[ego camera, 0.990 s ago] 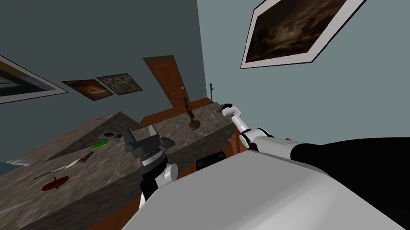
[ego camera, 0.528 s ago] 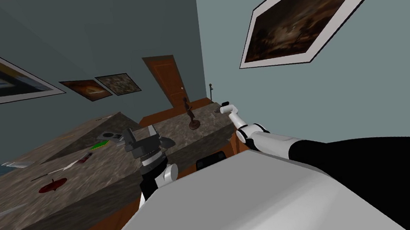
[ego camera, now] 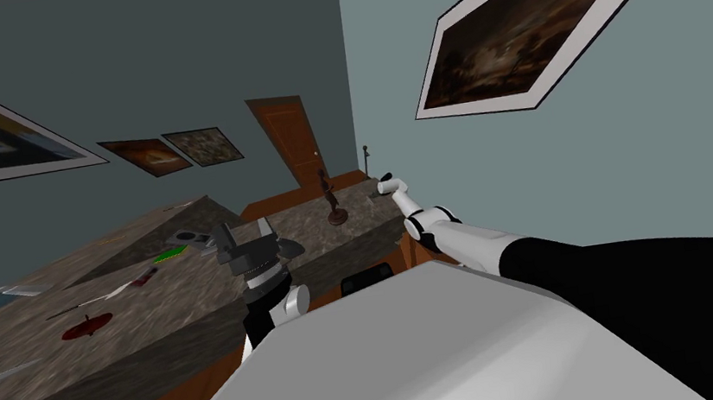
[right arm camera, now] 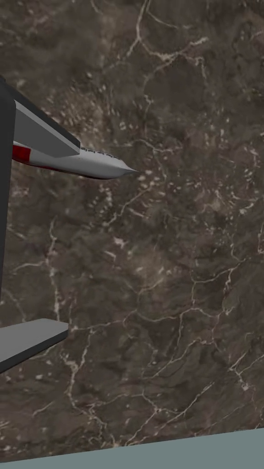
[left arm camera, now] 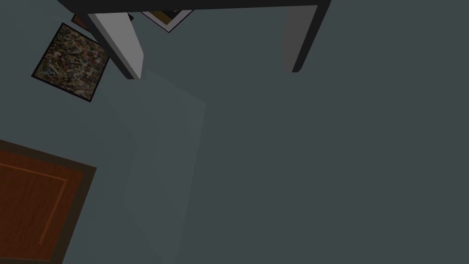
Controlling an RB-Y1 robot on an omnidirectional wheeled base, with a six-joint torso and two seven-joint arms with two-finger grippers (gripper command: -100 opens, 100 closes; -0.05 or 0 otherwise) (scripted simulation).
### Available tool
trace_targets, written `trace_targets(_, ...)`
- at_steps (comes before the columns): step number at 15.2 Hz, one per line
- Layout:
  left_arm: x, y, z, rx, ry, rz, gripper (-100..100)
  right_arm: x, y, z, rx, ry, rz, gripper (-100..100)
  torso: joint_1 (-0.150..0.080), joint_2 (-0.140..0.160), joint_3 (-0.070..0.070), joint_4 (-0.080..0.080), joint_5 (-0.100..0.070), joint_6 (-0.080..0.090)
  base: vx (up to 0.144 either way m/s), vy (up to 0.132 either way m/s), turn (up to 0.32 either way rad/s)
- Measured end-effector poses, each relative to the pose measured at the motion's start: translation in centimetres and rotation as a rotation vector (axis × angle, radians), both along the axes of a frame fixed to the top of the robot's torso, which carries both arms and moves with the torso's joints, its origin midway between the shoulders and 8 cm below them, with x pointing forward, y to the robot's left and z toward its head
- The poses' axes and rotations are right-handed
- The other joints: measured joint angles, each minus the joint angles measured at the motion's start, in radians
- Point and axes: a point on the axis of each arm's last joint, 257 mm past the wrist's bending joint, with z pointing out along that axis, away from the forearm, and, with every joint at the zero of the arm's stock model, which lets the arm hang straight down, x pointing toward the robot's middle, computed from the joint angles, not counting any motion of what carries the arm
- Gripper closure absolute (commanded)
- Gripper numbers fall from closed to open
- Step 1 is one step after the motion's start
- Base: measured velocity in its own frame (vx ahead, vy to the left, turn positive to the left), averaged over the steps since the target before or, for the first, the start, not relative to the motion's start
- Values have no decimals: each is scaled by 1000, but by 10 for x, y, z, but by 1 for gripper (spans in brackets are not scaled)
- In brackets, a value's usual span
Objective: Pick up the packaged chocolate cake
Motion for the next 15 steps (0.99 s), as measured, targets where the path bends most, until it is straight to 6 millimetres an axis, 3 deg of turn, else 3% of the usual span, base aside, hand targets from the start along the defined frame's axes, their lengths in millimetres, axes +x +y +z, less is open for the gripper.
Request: trace_targets(15,0,0,0,0,0,0,0,-33,53,-23,158,303,-87,-100,0,0,0,0,0,0,-2,3,-9)
